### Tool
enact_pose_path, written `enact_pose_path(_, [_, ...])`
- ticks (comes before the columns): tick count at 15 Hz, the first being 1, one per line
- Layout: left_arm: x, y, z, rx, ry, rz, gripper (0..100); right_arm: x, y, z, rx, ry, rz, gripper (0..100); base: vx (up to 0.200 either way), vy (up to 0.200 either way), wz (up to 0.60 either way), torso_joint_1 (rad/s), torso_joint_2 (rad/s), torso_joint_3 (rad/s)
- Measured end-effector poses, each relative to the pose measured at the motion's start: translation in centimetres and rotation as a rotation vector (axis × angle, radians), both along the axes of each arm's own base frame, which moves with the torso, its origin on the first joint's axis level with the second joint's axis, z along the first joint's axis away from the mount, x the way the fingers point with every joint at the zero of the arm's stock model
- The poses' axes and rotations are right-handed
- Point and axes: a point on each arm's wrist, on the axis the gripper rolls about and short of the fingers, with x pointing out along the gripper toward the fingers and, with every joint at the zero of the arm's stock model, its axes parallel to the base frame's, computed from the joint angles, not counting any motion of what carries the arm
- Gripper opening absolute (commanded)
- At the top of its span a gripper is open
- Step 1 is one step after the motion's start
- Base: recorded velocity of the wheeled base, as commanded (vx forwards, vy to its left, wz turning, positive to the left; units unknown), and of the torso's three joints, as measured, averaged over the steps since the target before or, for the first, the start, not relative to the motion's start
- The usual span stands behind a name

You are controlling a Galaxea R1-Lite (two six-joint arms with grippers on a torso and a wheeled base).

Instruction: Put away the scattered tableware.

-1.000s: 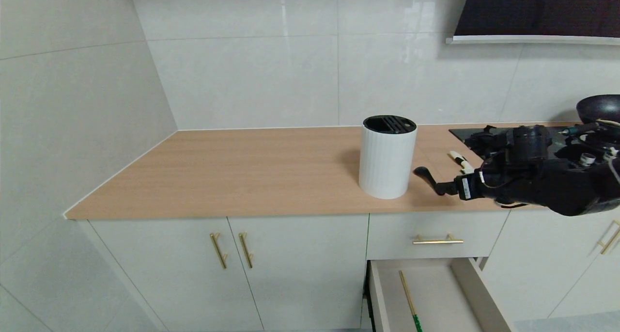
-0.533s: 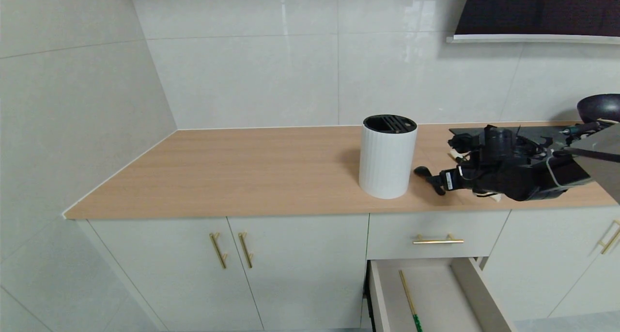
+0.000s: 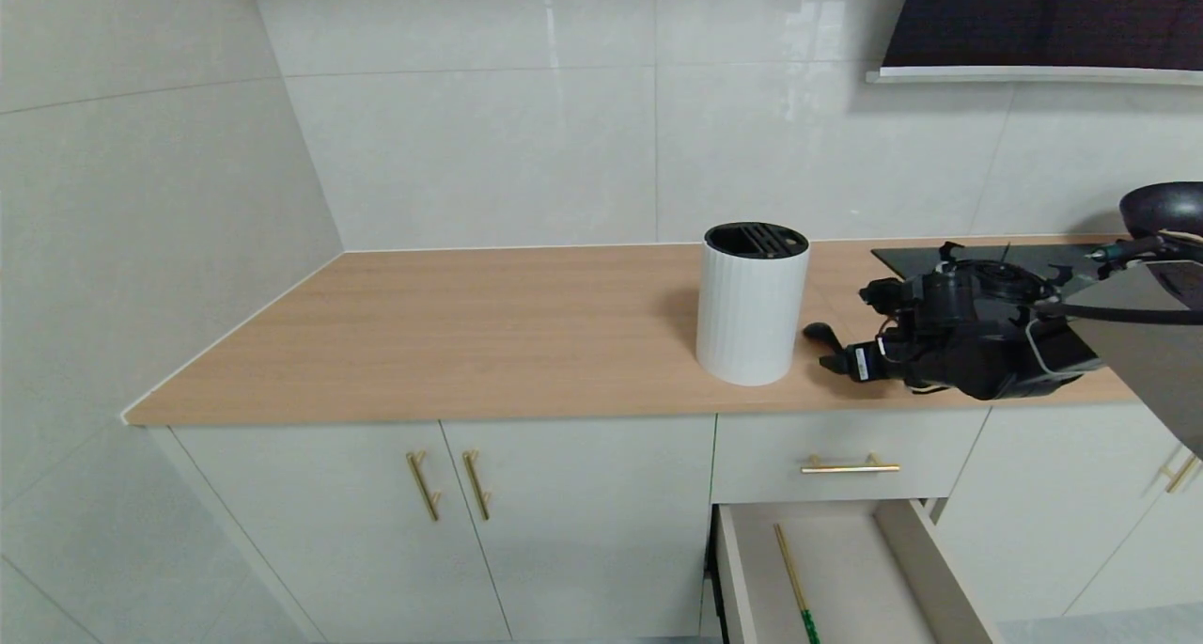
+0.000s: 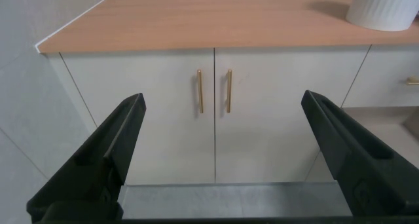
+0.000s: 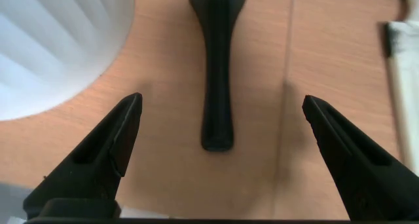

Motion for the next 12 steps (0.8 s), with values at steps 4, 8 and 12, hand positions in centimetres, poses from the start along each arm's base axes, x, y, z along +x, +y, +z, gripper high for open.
enact_pose_path(4, [0.0, 0.0, 0.0, 0.0, 0.0, 0.0, 100, 0.3, 0.2, -0.6, 0.016, 0.007, -0.007, 100, 0.0, 0.0, 0.0, 0.0, 0.0, 0.0])
enact_pose_path(8, [0.0, 0.0, 0.0, 0.0, 0.0, 0.0, 100, 0.8, 0.5, -1.2, 0.034, 0.013, -0.01, 100, 0.0, 0.0, 0.0, 0.0, 0.0, 0.0])
enact_pose_path(12, [0.0, 0.0, 0.0, 0.0, 0.0, 0.0, 100, 1.0, 0.5, -1.9, 0.035, 0.021, -0.008, 0, 0.0, 0.0, 0.0, 0.0, 0.0, 0.0])
